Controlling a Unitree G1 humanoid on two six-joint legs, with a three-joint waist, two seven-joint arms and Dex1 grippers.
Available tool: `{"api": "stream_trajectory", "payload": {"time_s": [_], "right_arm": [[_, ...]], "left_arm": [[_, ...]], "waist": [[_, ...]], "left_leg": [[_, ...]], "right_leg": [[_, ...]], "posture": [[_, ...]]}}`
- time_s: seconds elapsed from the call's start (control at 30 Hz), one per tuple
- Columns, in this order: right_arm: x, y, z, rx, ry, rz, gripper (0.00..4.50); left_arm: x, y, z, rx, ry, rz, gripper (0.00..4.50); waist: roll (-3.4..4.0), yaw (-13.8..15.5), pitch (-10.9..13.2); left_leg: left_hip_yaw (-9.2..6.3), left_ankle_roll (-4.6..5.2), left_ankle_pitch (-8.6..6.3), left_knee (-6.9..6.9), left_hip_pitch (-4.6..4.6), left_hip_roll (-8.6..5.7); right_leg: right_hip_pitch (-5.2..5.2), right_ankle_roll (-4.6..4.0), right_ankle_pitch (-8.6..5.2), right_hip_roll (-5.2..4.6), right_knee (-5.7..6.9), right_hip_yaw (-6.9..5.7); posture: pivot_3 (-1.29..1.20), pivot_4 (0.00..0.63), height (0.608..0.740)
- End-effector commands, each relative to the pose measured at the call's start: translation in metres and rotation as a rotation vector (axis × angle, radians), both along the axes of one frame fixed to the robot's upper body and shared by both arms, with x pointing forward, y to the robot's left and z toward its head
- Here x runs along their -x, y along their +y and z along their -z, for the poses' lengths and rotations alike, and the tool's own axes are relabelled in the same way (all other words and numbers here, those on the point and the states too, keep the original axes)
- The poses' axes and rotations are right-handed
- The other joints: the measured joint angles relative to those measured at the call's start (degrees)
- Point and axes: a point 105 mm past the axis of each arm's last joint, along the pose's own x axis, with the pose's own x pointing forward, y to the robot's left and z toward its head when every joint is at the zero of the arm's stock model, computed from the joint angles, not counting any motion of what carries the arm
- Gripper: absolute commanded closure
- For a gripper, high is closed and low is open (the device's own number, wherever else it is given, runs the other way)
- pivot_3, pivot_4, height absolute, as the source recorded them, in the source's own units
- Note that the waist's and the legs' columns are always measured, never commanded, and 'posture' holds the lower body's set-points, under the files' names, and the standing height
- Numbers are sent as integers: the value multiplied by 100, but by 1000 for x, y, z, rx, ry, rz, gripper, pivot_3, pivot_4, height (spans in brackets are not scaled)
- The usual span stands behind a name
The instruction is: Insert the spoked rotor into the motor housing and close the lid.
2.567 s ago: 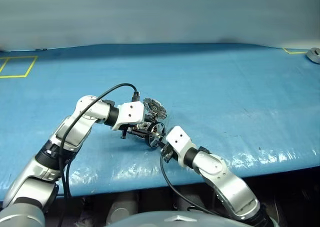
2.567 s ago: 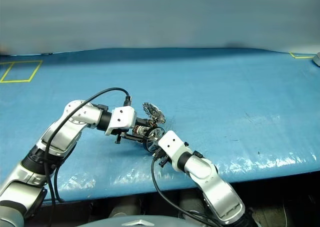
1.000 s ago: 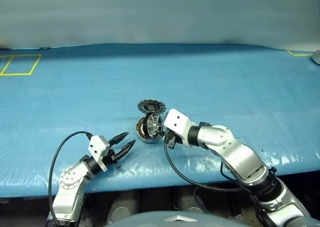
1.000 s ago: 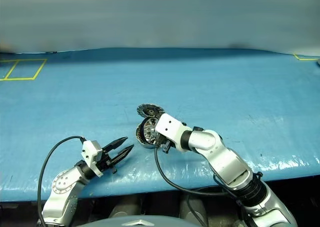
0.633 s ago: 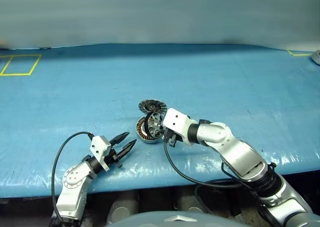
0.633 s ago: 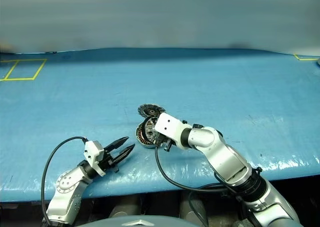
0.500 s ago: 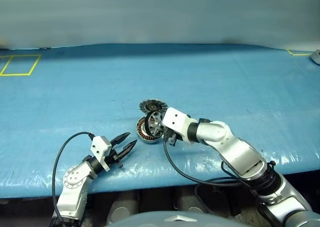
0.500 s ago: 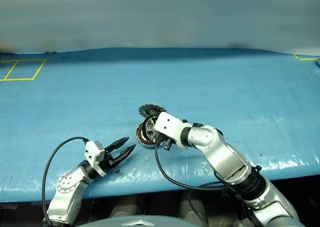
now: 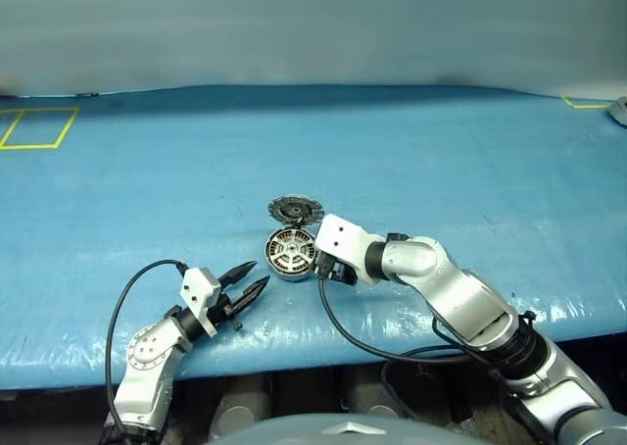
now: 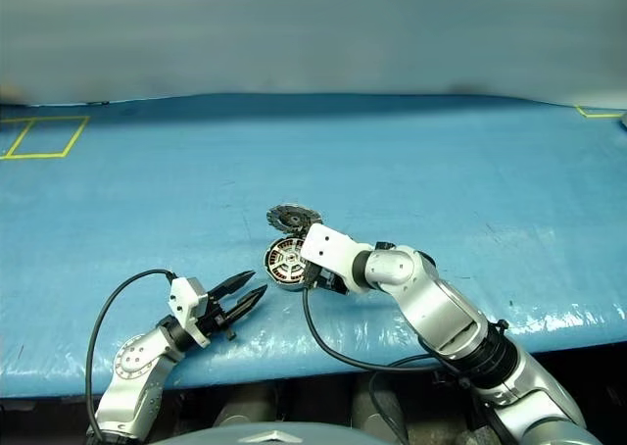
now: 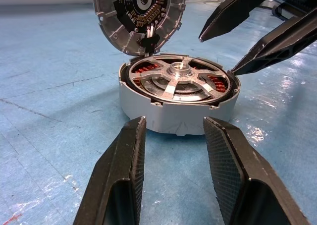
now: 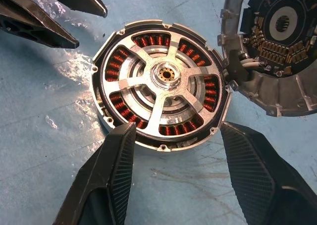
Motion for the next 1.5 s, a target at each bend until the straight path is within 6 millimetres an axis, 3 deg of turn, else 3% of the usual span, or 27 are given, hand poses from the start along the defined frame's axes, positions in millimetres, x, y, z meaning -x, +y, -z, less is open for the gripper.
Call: {"api": "stream_trajectory", "payload": {"time_s": [0.03, 0.1, 0.17, 0.3, 0.37, 0.43, 0.57, 0.67, 0.8, 0.97, 1.23, 1.37, 1.5], "right_arm": [[-3, -2, -23, -55, -58, 17, 1617], [-4, -13, -28, -75, -51, 60, 1617], [-12, -35, -30, -52, -59, 155, 2001], [-41, -79, -32, 81, -161, 338, 3199], [-62, -86, -38, 57, -215, 403, 3845], [-88, -81, -45, 10, -306, 410, 4474], [-116, -54, -53, -181, -358, 351, 4474], [-125, -19, -56, -388, -257, 272, 4474], [-112, 17, -51, -522, -45, 109, 4474], [-85, 36, -44, -634, 183, -19, 4474], [-42, 38, -32, -701, 379, -100, 4474], [-23, 38, -4, -662, 449, -72, 4474], [-10, 40, 10, -657, 477, -58, 4474]], "left_arm": [[-1, -2, -5, -3, -34, 10, 2602], [-1, -2, -6, -4, -35, 10, 2602], [-1, -2, -6, -1, -36, 8, 2602], [-2, -1, -8, 0, -48, -1, 2602], [-3, -2, -10, 1, -56, -5, 2602], [-4, -2, -12, 3, -70, -14, 2602], [-5, -4, -14, -4, -91, -13, 2602], [-3, -6, -13, -13, -94, -4, 2602], [1, -9, -12, -9, -80, -8, 2602], [7, -9, -10, -1, -56, -26, 2602], [13, -10, -8, 5, -8, -21, 2602], [13, -10, -9, 2, 0, -12, 2602], [12, -12, -10, 0, 8, 2, 2602]], "waist": [[0, 2, 0], [0, 4, 0], [0, 15, 0], [0, 9, 1], [2, -23, 2], [5, -83, 5], [4, -106, 7], [9, -125, 9], [11, -119, 11], [23, -103, 18], [34, -114, 24], [34, -124, 23], [37, -139, 23]], "left_leg": [[0, 0, 0, 0, 0, 0], [-1, 0, 0, 0, -3, 0], [-2, 0, 0, -2, -4, -1], [0, 1, -1, -1, -5, -5], [6, 1, -1, -2, -4, -1], [15, 1, -1, -8, 6, 8], [19, -1, 2, -16, 6, 10], [20, 0, 1, -21, 4, 6], [14, 7, -3, -22, 0, 1], [11, 10, -6, -22, 0, 1], [10, 9, -5, -20, 1, 3], [10, 9, -5, -20, 3, 3], [13, 8, -5, -18, 3, 3]], "right_leg": [[0, 0, 0, 0, 0, 0], [-2, 0, 0, 0, -1, 0], [-1, 1, 0, -1, -4, -2], [2, 0, 0, -4, -11, -1], [-1, -1, -1, -2, -10, 1], [-2, -8, 2, 3, -7, 6], [-6, 10, 20, 10, -2, 2], [-8, -16, 38, 9, -7, 5], [-8, -13, 41, 4, -13, 7], [-9, -13, 41, 3, -15, 7], [-11, -16, 38, 3, -9, 6], [-8, -16, 37, 4, -9, 4], [-10, -14, 37, 3, -8, 7]], "posture": [[0, 150, 740], [0, 150, 740], [0, 150, 740], [0, 150, 740], [0, 150, 740], [0, 150, 740], [0, 150, 740], [0, 150, 740], [0, 150, 740], [0, 150, 740], [0, 150, 740], [0, 150, 740], [0, 150, 740]]}}
